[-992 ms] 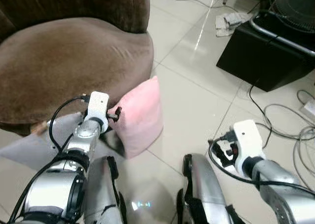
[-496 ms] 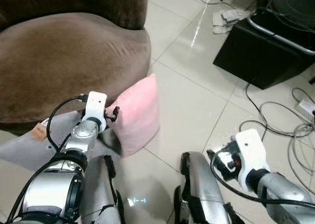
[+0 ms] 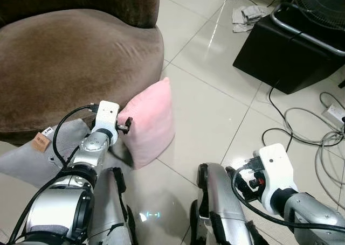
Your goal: Move the pillow to the sofa from floor
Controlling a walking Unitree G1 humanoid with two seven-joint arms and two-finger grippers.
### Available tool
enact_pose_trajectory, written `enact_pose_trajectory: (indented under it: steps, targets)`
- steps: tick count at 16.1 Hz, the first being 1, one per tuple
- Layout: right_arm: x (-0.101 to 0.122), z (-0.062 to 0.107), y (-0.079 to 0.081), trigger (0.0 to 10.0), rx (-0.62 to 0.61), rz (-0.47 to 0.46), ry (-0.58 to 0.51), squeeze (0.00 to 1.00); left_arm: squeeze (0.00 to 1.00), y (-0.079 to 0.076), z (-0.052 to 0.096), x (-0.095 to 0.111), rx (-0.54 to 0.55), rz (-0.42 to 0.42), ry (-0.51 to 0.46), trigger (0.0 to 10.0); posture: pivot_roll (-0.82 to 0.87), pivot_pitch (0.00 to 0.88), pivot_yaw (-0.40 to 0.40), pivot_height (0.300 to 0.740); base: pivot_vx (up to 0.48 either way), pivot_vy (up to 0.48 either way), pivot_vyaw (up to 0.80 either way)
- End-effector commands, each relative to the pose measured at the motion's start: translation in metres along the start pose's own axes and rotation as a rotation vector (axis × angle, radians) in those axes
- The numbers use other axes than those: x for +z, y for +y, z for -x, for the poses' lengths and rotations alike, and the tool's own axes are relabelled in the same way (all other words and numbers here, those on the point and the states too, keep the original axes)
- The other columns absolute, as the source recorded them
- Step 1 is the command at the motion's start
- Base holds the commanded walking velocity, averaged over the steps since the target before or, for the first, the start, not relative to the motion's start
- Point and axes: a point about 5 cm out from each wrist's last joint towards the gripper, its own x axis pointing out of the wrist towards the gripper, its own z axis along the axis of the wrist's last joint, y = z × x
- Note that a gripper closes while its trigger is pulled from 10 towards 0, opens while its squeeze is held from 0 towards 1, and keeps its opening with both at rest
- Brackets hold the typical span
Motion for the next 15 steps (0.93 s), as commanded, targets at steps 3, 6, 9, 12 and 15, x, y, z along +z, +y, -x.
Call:
enact_pose_trajectory:
  steps: [3, 6, 9, 12, 15]
  targets:
    - [-0.002, 0.005, 0.002, 10.0, -0.004, -0.001, 0.021, 0.0, 0.0, 0.002, 0.006, -0.02, 0.009, -0.009, 0.07, 10.0, -0.2, 0.277, -0.099, 0.468, 0.0, 0.0, 0.0]
    - [-0.001, 0.008, 0.005, 10.0, -0.001, 0.002, 0.007, 0.0, 0.0, 0.003, 0.006, -0.019, 0.012, 0.018, 0.05, 10.0, -0.21, 0.269, -0.098, 0.468, 0.0, 0.0, 0.0]
    - [0.0, 0.012, 0.006, 10.0, -0.002, 0.004, 0.0, 0.0, 0.0, 0.002, 0.006, -0.017, -0.004, 0.031, 0.036, 10.0, -0.22, 0.264, -0.098, 0.468, 0.0, 0.0, 0.0]
    - [0.002, 0.021, 0.005, 10.0, -0.004, 0.01, -0.023, 0.0, 0.0, 0.003, 0.003, -0.005, -0.008, 0.048, -0.022, 10.0, -0.25, 0.244, -0.095, 0.468, 0.0, 0.0, 0.0]
    - [0.005, 0.026, 0.006, 10.0, 0.009, 0.031, -0.048, 0.0, 0.0, 0.008, 0.002, 0.003, 0.03, 0.055, -0.053, 10.0, -0.26, 0.234, -0.104, 0.468, 0.0, 0.0, 0.0]
